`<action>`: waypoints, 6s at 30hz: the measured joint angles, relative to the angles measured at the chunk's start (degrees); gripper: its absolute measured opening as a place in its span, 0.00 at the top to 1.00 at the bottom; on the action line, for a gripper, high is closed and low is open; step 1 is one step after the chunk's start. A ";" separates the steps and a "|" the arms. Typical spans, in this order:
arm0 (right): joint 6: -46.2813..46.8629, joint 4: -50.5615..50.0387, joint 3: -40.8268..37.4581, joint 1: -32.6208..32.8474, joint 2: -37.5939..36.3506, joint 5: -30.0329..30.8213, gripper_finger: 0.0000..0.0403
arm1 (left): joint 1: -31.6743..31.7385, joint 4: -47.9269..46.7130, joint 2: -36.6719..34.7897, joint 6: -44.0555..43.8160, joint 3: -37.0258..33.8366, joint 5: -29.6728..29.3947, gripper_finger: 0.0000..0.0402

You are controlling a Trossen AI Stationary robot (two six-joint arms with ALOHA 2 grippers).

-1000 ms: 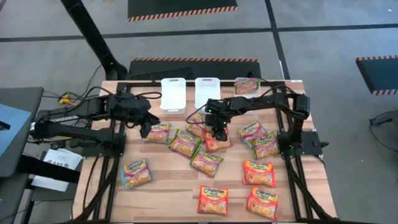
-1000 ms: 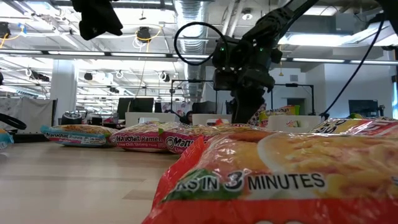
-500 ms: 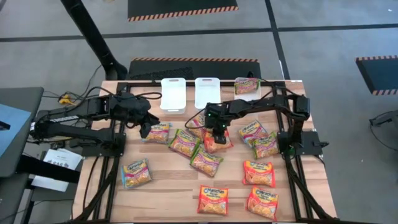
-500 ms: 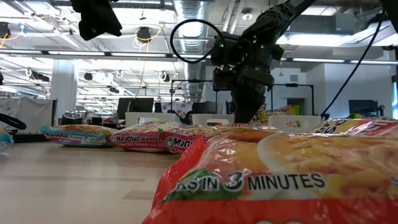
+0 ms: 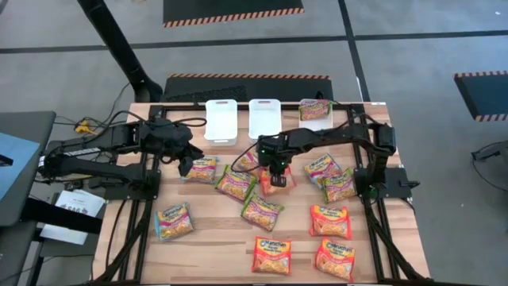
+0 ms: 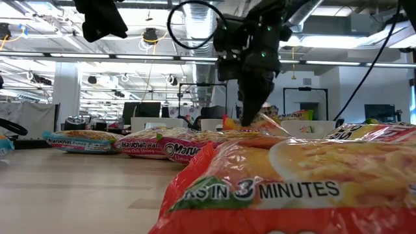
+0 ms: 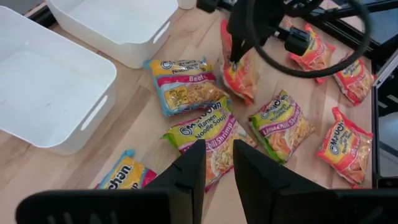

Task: Sort Maruchan noodles
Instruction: Put the orange noodle pack into the middle white bin

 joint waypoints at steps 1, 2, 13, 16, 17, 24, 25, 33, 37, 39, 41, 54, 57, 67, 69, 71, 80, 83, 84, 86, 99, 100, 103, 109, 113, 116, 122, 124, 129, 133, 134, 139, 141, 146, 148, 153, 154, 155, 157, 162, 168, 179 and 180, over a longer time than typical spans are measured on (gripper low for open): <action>-0.31 -0.80 1.01 -0.01 0.00 0.61 0.99 | 0.00 -0.07 0.00 0.00 0.00 -0.10 0.83; -0.58 -1.79 2.07 0.14 0.00 1.32 0.99 | 0.00 -0.23 0.00 0.02 0.00 -0.12 0.83; -2.30 -10.93 13.65 0.70 -0.02 8.11 0.99 | 0.00 -3.76 0.02 0.00 0.00 -0.11 0.83; -3.41 -12.89 16.75 0.17 -0.02 10.53 0.99 | 0.00 -4.10 0.02 0.00 0.00 -0.10 0.83; -3.67 -13.19 17.81 -0.13 -0.02 10.85 0.99 | 0.01 -4.10 0.02 0.09 0.00 -0.12 0.83; -7.69 -13.24 24.60 -4.57 -0.04 15.26 0.99 | 0.00 -4.08 0.02 2.65 0.00 -2.42 0.83; -8.42 -12.64 25.16 -5.45 -0.07 15.70 0.99 | 0.00 -4.08 0.02 2.68 0.00 -3.27 0.83; -13.50 -4.40 26.97 -14.52 -0.07 16.21 0.99 | 0.24 -3.94 0.02 4.94 0.00 -12.31 0.83; -14.66 0.27 26.97 -18.96 -0.07 16.18 0.99 | 1.48 -2.70 0.02 7.39 0.00 -14.05 0.83; -14.73 2.46 26.97 -20.96 -0.07 16.17 0.99 | 2.38 -0.86 0.02 8.67 0.00 -14.28 0.83; -14.96 5.28 26.61 -22.82 -0.07 16.10 0.99 | 3.34 1.15 0.02 9.89 0.00 -14.75 0.83; -16.04 10.79 26.44 -29.27 0.12 11.24 0.99 | 13.11 10.81 0.02 17.83 0.00 -15.33 0.83; -15.79 10.96 26.45 -28.85 2.12 11.01 0.99 | 15.61 13.16 0.04 18.62 0.00 -15.31 0.83; -18.85 9.81 26.33 -27.13 8.02 11.24 0.99 | 20.69 13.97 0.04 17.46 0.00 -15.15 0.83; -19.05 9.60 26.33 -27.06 8.78 11.26 0.99 | 20.85 13.99 0.04 17.44 0.00 -15.13 0.83; -19.51 9.66 26.33 -27.07 9.45 11.29 0.99 | 20.85 14.01 0.04 17.42 0.00 -15.11 0.83; -23.52 7.27 26.44 -27.93 10.67 13.04 0.99 | 20.81 13.99 0.04 17.25 0.00 -14.97 0.83; -23.61 6.74 26.40 -28.02 11.37 13.01 0.99 | 20.81 14.01 0.04 17.25 0.00 -15.00 0.83; -24.10 6.36 26.33 -28.13 11.65 13.01 0.99 | 20.83 13.99 0.04 17.25 0.00 -15.02 0.83; -25.64 6.64 26.51 -27.96 12.44 13.01 0.98 | 20.81 14.02 0.04 17.25 0.00 -15.02 0.83; -28.06 5.47 26.38 -26.69 13.35 15.25 0.98 | 20.82 13.98 0.04 16.14 0.00 -15.10 0.83; -28.17 5.48 26.38 -26.69 13.35 16.54 0.97 | 20.81 13.99 0.04 16.00 0.00 -15.09 0.83; -29.37 5.51 26.38 -26.28 13.35 20.90 0.93 | 20.81 13.97 0.04 15.93 0.00 -15.09 0.83; -32.42 5.37 26.38 -25.92 13.33 21.89 0.81 | 20.81 13.97 0.04 15.93 0.00 -15.07 0.83; -32.47 5.33 26.38 -25.55 13.33 21.95 0.75 | 20.81 13.97 0.04 15.93 0.00 -15.07 0.83; -32.29 5.55 26.39 -25.49 13.31 21.93 0.72 | 20.82 13.97 0.04 15.93 0.00 -15.07 0.83; -30.55 5.51 26.38 -25.66 13.31 22.22 0.71 | 20.81 13.93 0.04 15.87 0.00 -15.05 0.83; -30.51 5.32 26.45 -25.64 13.15 23.52 0.71 | 20.81 13.93 0.04 15.82 0.00 -15.05 0.83; -30.49 5.03 29.76 -24.75 12.79 26.40 0.71 | 20.81 13.93 0.04 15.76 0.00 -15.05 0.83; -30.49 4.83 33.15 -23.92 12.70 26.61 0.71 | 20.81 13.93 0.04 15.76 0.00 -15.05 0.83; -30.47 4.76 33.56 -23.77 12.68 26.61 0.71 | 20.81 13.95 0.04 15.76 0.00 -15.05 0.83; -25.91 1.38 34.49 -23.05 12.68 19.22 0.71 | 20.81 13.88 0.04 15.76 0.00 -15.05 0.83; -23.77 -0.79 34.49 -23.18 12.76 11.13 0.71 | 20.81 13.90 0.04 15.76 0.00 -15.05 0.83; -22.79 -1.98 33.94 -23.32 15.06 7.98 0.71 | 20.81 13.89 0.04 15.76 0.00 -15.05 0.83; -22.47 -1.88 33.96 -23.65 16.01 6.99 0.71 | 20.81 13.90 0.04 15.76 0.00 -15.05 0.83; -21.16 -0.95 33.98 -24.25 17.94 6.84 0.71 | 20.79 13.80 0.04 15.76 0.00 -15.00 0.83; -21.25 -2.01 33.82 -24.45 18.01 6.85 0.71 | 20.80 13.77 0.04 15.76 0.00 -15.01 0.83; -21.28 -1.58 33.83 -24.52 18.21 6.59 0.71 | 20.81 13.75 0.04 15.76 0.00 -15.02 0.83; -21.19 0.60 34.26 -24.28 19.23 6.58 0.71 | 20.79 13.39 0.04 15.76 0.00 -15.00 0.83; -19.60 -0.16 34.04 -24.87 21.53 7.09 0.71 | 20.78 13.33 0.04 14.79 0.00 -15.02 0.83; -18.32 -2.22 34.01 -25.31 21.55 10.00 0.71 | 20.81 12.25 0.04 14.64 0.01 -15.11 0.83; -18.29 -2.29 34.01 -24.66 21.55 9.83 0.71 | 20.81 12.27 0.04 14.64 0.02 -15.11 0.83; -18.33 -2.06 34.01 -24.57 21.55 9.68 0.71 | 20.81 12.27 0.04 14.64 0.00 -15.11 0.83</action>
